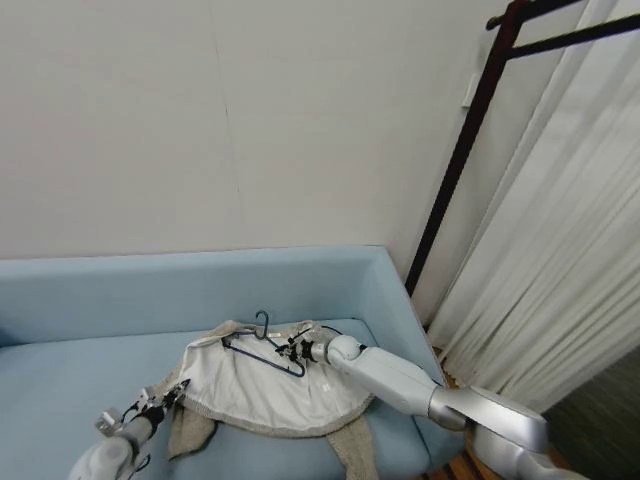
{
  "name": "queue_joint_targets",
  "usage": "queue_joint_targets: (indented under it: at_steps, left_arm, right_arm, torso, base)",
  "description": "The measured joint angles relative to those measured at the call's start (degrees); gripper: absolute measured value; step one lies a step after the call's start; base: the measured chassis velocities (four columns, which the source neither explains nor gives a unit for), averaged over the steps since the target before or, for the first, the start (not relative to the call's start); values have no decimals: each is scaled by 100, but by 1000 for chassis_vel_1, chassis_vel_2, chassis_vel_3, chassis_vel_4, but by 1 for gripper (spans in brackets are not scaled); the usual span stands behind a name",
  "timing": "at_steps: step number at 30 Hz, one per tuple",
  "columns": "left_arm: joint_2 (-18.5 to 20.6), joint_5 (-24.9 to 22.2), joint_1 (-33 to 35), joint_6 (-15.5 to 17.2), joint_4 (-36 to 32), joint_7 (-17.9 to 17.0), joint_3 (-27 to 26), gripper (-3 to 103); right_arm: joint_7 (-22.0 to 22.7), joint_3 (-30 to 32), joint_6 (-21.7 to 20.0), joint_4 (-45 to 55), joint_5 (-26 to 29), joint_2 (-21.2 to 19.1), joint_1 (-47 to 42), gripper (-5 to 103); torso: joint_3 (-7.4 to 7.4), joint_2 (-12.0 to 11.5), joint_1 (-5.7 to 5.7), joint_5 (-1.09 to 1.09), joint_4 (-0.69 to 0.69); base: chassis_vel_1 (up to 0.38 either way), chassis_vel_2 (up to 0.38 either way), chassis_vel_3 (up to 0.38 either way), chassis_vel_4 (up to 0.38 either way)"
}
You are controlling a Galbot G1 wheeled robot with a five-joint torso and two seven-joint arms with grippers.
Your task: Pick up the clothes from the sofa and hang them on the clothes hanger.
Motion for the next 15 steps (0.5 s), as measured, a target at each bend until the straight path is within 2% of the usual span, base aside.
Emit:
queue_joint_targets:
  at_steps: [1,3,5,7,10,13,14,15]
  left_arm:
    - [6,247,58,-120,-11,141,12,24]
    - [9,374,96,-183,-48,217,10,13]
    - [9,388,97,-196,-55,226,5,13]
    - [21,402,87,-257,-54,228,2,3]
    - [43,506,88,-409,-53,231,34,1]
    - [87,997,191,-817,-125,492,74,1]
    - [87,997,191,-817,-125,492,74,1]
    - [107,1233,245,-963,-155,608,86,1]
  right_arm:
    - [5,1,-6,35,-4,-18,-7,8]
    - [5,-1,-18,89,-12,-52,-9,8]
    - [6,-2,-23,108,-14,-63,-10,8]
    - [14,-2,-31,174,-18,-113,-19,8]
    - [17,-1,-46,234,-20,-162,-22,8]
    - [18,5,-51,275,-27,-218,-25,8]
    - [18,5,-51,275,-27,-218,-25,8]
    - [17,10,-52,283,-28,-229,-25,8]
  torso:
    - [0,0,-1,0,0]
    - [0,0,-1,0,0]
    - [0,0,-1,0,-1]
    - [0,0,-1,0,-2]
    - [0,0,-1,0,-2]
    - [0,0,-1,-1,-3]
    - [0,0,-1,-1,-3]
    - [0,0,-1,0,-2]
  base:
    - [0,0,0,0]
    - [0,0,0,0]
    - [0,0,0,0]
    - [0,0,0,0]
    - [0,0,0,0]
    - [0,0,0,0]
    - [0,0,0,0]
    - [0,0,0,0]
